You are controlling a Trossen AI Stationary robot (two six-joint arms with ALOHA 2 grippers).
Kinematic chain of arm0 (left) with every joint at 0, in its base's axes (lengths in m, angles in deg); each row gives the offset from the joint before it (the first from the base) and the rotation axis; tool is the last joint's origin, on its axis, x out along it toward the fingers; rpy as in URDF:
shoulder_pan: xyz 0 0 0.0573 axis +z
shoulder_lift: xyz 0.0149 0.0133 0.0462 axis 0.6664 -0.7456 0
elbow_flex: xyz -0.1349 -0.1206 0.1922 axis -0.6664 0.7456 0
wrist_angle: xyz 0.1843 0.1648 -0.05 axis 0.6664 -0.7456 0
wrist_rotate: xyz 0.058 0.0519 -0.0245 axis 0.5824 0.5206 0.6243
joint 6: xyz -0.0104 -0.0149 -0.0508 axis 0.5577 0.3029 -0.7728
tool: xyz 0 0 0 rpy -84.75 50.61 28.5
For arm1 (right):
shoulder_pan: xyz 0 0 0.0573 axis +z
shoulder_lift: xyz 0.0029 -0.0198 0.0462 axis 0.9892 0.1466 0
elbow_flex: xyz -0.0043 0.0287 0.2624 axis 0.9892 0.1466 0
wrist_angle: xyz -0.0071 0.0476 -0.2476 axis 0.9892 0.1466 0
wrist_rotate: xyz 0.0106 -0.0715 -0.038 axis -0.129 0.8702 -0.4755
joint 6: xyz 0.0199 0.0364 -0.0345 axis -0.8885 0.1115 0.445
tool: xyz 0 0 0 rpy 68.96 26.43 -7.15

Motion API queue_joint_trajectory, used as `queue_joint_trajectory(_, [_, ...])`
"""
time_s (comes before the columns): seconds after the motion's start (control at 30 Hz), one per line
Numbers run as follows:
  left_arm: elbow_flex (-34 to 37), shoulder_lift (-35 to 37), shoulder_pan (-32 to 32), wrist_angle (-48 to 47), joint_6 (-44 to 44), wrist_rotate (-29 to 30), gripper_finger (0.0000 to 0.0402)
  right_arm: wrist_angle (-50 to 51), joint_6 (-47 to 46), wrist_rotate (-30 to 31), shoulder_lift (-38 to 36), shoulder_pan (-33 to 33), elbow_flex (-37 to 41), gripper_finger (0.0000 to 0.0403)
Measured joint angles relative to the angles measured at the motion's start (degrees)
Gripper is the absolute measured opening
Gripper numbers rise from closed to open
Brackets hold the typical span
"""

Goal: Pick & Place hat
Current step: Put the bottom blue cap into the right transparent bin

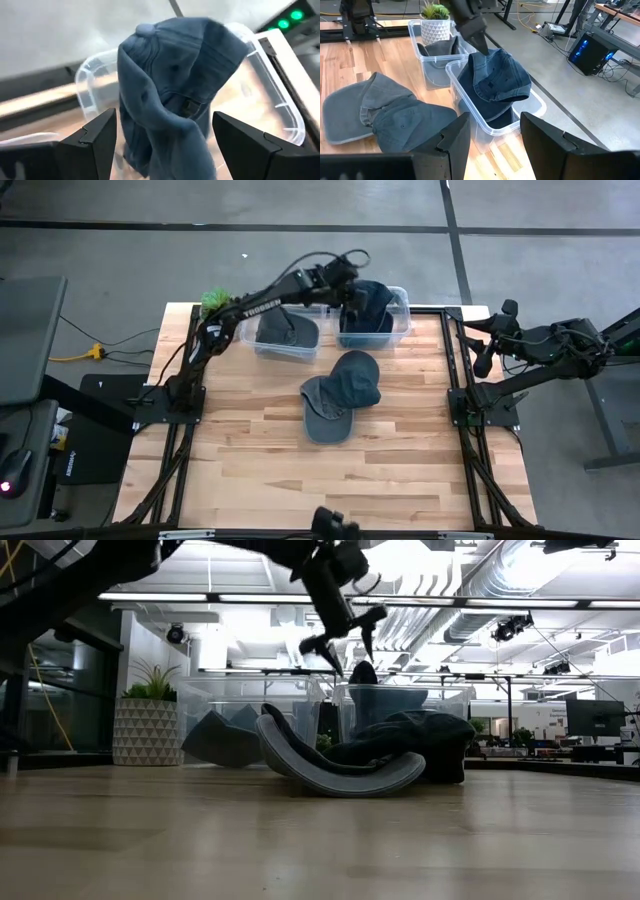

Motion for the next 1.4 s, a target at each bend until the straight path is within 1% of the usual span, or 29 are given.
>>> queue_joint_trajectory(0.1, [0.1, -0.2, 3.5, 1.9, -0.1, -8.6, 0.0273, 0.0, -0.5, 0.6, 0.0, 0.0, 0.0, 0.0167])
queue_joint_trajectory(0.17, [0.0, -0.1, 5.7, 3.5, -0.1, -12.8, 0.0273, 0.0, -0.5, 0.8, 0.0, 0.0, 0.0, 0.0167])
queue_joint_trajectory(0.23, [0.0, -0.1, 7.5, 3.6, 0.6, -14.8, 0.0273, 0.0, -0.5, 0.9, 0.0, 0.0, 0.0, 0.0167])
queue_joint_trajectory(0.4, [0.0, -0.1, 10.9, 3.8, 4.6, -15.7, 0.0273, 0.0, -1.5, 1.1, 0.0, 0.0, 0.0, 0.0167])
queue_joint_trajectory(0.57, [0.0, -0.1, 13.6, 6.9, 9.3, -23.1, 0.0273, 0.0, -2.0, 2.5, 0.0, 0.0, 0.0, 0.0167])
queue_joint_trajectory(0.63, [0.0, -0.4, 14.1, 8.2, 12.1, -25.1, 0.0273, 0.0, -2.0, 3.1, 0.0, 0.0, 0.0, 0.0167])
queue_joint_trajectory(0.83, [0.0, -0.9, 13.7, 9.1, 22.1, -25.3, 0.0273, 0.0, -2.7, 3.2, 0.0, 0.0, 0.0, 0.0167])
queue_joint_trajectory(1.23, [0.0, -1.4, 13.8, 10.1, 27.3, -25.6, 0.0273, -0.1, -4.0, 5.5, 1.5, 0.0, 0.0, 0.0167])
queue_joint_trajectory(1.4, [0.1, -2.3, 13.5, 10.1, 27.9, -26.0, 0.0273, -0.1, -4.2, 5.5, 3.0, 0.0, 0.0, 0.0167])
